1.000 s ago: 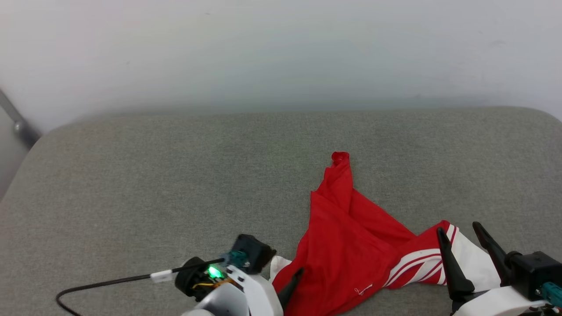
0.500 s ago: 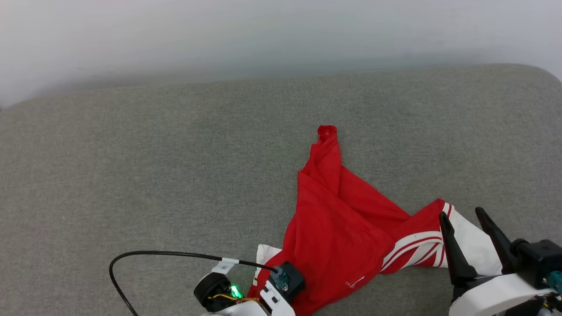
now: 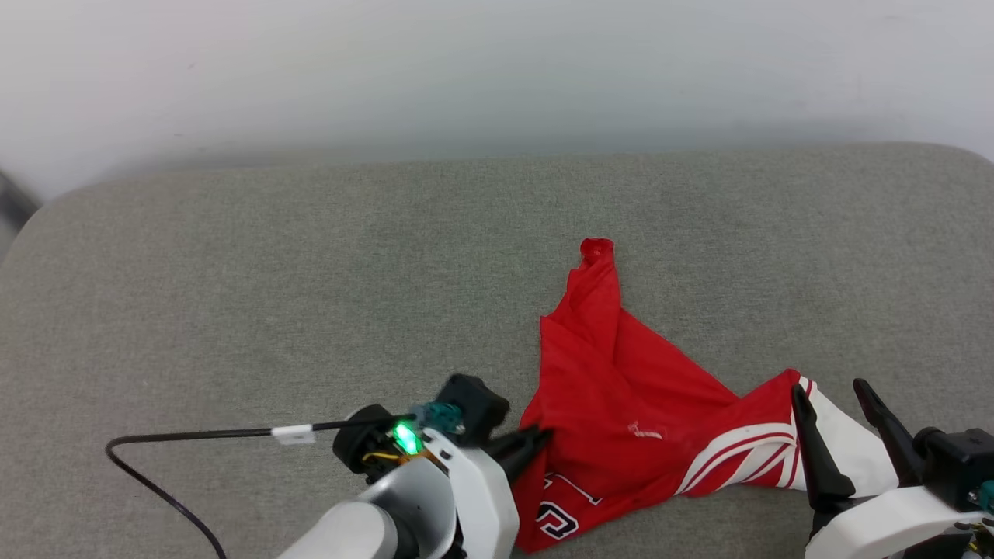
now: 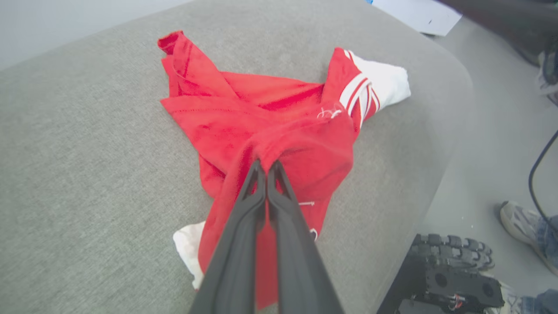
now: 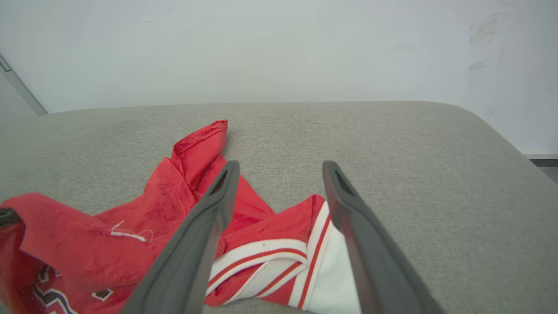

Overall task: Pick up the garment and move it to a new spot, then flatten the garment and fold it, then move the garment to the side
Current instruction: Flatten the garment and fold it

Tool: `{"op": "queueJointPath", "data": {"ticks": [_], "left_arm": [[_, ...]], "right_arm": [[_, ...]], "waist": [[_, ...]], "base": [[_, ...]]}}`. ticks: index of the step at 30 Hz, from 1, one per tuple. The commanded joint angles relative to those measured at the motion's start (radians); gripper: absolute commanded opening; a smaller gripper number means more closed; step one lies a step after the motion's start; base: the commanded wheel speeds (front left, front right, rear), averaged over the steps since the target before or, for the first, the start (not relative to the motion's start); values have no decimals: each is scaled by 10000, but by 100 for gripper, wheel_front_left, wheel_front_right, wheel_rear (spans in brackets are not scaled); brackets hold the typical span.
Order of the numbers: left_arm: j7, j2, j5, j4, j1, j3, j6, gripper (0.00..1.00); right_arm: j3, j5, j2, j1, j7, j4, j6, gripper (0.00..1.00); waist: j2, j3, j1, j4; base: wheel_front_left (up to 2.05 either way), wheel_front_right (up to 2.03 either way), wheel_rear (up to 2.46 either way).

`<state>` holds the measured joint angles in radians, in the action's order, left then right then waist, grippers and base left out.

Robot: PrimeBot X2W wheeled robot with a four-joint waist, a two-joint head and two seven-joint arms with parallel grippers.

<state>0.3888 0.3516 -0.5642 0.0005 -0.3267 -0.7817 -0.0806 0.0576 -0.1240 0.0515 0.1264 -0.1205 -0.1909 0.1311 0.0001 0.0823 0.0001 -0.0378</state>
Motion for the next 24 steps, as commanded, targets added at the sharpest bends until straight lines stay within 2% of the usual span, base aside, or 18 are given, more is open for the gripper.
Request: {"op": "queueJointPath", "data": {"ticks": [1, 6, 11, 17, 22, 23, 24], "left_arm": [[-301, -72, -133, -85, -13, 407, 295, 0], [-971, -316, -390, 238, -711, 1421, 824, 0], [-1760, -453, -462, 1246, -1919, 2402, 1016, 0], [-2738, -580, -817, 3168, -3262, 3456, 1001, 0], [-3168, -641, -1148, 4591, -3743, 3826, 698, 0], [-3235, -655, -1205, 4853, -3764, 3842, 593, 8], [-3327, -669, -1279, 5071, -3781, 3854, 471, 44]], "right_arm": [[38, -57, -20, 19, -4, -7, -7, 100], [49, 37, -20, -231, -65, -234, -7, 100], [25, 136, -19, -611, -59, -529, -7, 100], [19, 80, -21, -988, 98, -563, -7, 100], [9, 54, -19, -1177, 255, -436, -7, 100], [15, 39, -19, -1235, 303, -421, -7, 100], [-7, 40, -19, -1286, 359, -402, -7, 100]], "waist": [[-1, -88, -1, 73], [-1, 326, -1, -18], [-1, 1224, -1, -328], [-1, 2084, -1, -638], [-1, 2267, -1, -754], [-1, 2261, -1, -771], [-1, 2235, -1, -781]], "base": [[0, 0, 0], [0, 0, 0], [0, 0, 0], [0, 0, 0], [0, 0, 0], [0, 0, 0], [0, 0, 0]]}}
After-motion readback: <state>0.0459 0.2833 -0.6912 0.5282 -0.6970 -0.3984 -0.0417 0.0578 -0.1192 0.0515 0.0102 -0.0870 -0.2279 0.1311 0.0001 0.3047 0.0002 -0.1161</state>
